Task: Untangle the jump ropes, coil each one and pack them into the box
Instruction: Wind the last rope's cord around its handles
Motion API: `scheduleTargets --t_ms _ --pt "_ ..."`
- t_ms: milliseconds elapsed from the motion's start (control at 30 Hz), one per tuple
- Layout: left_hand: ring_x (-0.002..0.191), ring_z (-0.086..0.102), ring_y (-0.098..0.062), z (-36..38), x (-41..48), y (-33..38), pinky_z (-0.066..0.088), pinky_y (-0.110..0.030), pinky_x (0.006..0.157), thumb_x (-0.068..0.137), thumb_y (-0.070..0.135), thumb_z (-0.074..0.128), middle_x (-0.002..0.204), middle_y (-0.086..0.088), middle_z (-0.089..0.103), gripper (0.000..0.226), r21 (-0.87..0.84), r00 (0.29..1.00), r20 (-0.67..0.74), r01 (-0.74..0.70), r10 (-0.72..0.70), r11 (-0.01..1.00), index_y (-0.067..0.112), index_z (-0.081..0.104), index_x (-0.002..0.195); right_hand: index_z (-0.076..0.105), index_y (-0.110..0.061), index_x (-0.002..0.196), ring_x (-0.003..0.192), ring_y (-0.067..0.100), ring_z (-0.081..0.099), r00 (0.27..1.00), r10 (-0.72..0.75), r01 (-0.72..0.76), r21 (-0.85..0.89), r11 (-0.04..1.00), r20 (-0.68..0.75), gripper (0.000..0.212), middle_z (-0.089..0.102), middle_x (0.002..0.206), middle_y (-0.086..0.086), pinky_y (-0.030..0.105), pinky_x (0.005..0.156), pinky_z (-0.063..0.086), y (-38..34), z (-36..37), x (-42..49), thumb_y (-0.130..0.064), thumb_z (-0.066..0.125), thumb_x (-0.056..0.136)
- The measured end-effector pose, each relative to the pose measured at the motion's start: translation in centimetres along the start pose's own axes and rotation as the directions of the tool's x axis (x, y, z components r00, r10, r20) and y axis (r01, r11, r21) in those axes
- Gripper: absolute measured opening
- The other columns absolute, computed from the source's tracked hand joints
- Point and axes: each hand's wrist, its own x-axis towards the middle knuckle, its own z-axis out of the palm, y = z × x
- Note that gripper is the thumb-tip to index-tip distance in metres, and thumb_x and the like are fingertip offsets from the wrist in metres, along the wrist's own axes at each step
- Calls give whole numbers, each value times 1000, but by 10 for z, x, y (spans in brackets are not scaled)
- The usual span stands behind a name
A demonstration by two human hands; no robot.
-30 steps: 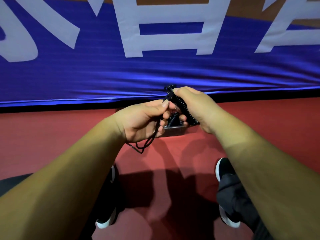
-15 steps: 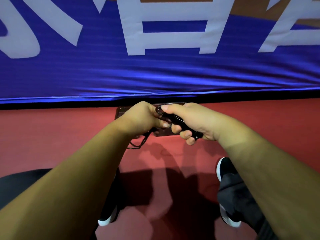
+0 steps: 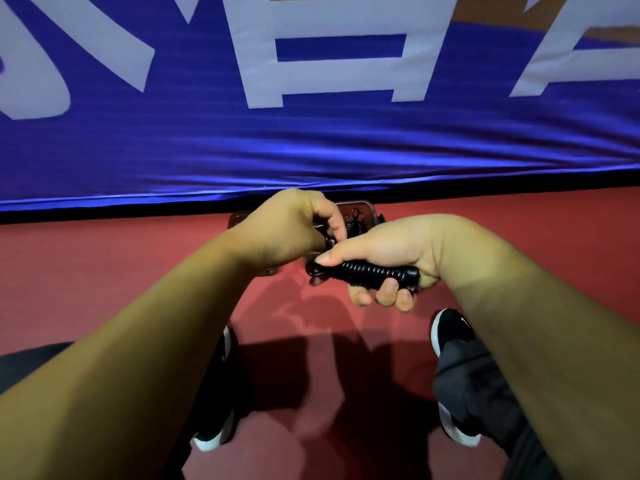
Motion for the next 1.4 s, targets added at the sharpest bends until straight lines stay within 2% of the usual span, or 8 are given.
scheduleTargets --t_ms 200,333,500,567,767,967,1133,1400 --pt "91 59 -25 0 8 6 53 -45 77 70 -7 63 97 1 63 45 438 953 1 -272 302 857 19 73 105 62 -25 117 45 12 40 928 -90 33 -162 986 -361 36 49 66 -2 21 53 37 4 -6 20 -56 61 100" --pt "90 61 -39 11 10 5 43 -41 69 82 5 61 102 -9 61 30 712 984 -136 14 118 702 15 61 110 62 -27 106 46 19 48 764 -247 107 -261 959 -596 22 59 70 5 27 52 44 4 -11 29 -48 58 102" --pt "71 63 -14 22 21 -8 42 -23 60 104 31 59 82 -2 71 20 241 963 -152 255 -223 936 20 66 89 64 -26 115 71 27 68 518 -367 11 -423 906 -773 34 73 94 8 31 62 51 1 -19 37 -57 56 103" --pt "59 60 -3 21 21 -2 44 -16 58 105 36 57 74 1 73 30 -61 950 -165 258 -265 964 18 68 84 58 -24 109 53 22 59 587 -295 160 -249 955 -754 37 65 78 7 29 50 49 3 -18 35 -59 51 105" --pt "61 49 -25 17 19 14 40 -38 60 108 34 50 67 0 56 30 -613 961 -105 139 -255 778 15 66 92 54 -26 103 53 14 49 706 -285 343 -39 938 -648 43 54 77 3 29 52 48 1 -24 22 -69 50 102" --pt "67 53 -19 2 12 11 42 -37 64 103 24 59 79 -5 62 17 -522 979 -41 151 -201 839 14 71 96 70 -28 98 54 16 48 814 -280 497 360 790 -510 28 52 78 3 27 56 43 -2 -28 9 -52 55 98" --pt "72 68 -5 -7 3 9 50 -15 64 90 9 78 91 -2 80 15 -498 972 126 237 -201 834 7 78 105 68 -27 93 49 15 41 757 -333 515 200 834 -562 58 55 71 0 27 53 39 -2 -15 7 -84 57 88" --pt "47 46 -14 8 2 -1 37 -22 44 89 40 78 65 -9 52 34 -465 923 195 385 -331 798 7 69 90 66 -22 87 49 19 40 670 -423 600 110 792 -610 45 56 71 6 30 51 39 -8 -6 4 -67 67 94"
